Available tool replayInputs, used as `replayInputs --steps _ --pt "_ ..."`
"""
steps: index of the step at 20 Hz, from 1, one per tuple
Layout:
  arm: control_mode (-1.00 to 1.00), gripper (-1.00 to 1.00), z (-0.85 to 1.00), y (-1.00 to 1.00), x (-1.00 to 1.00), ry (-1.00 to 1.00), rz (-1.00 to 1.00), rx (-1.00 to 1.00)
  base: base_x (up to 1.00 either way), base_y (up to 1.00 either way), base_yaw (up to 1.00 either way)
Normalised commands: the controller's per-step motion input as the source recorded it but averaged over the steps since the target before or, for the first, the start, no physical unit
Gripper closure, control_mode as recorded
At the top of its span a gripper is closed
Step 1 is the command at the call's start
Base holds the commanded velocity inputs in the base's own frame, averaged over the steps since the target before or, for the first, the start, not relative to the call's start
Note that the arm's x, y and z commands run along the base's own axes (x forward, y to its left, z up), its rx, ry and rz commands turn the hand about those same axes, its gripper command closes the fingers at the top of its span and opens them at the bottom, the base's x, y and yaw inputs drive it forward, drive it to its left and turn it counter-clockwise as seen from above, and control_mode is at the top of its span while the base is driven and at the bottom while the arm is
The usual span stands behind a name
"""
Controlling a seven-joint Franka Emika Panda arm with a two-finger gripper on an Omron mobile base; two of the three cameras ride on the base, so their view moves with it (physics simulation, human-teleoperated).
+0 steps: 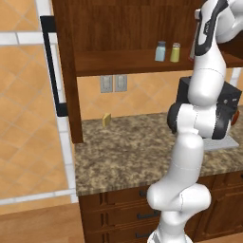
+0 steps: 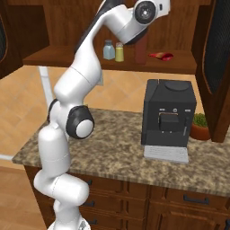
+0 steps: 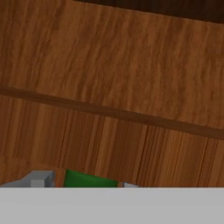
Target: Put the shaker and condiment bottle from the counter next to their counterparts in the cabinet.
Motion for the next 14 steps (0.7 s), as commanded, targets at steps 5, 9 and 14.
replayInputs --steps 5,9,14 --pt "-1.0 1.0 -0.25 0.0 0.79 0.0 0.0 0.0 0.0 0.0 0.0" --pt "-1.0 1.0 -0.21 0.0 0.73 0.0 0.0 0.0 0.0 0.0 0.0" --pt "-1.0 -1.0 -0.23 0.0 0.77 -0.01 0.0 0.0 0.0 0.0 0.0"
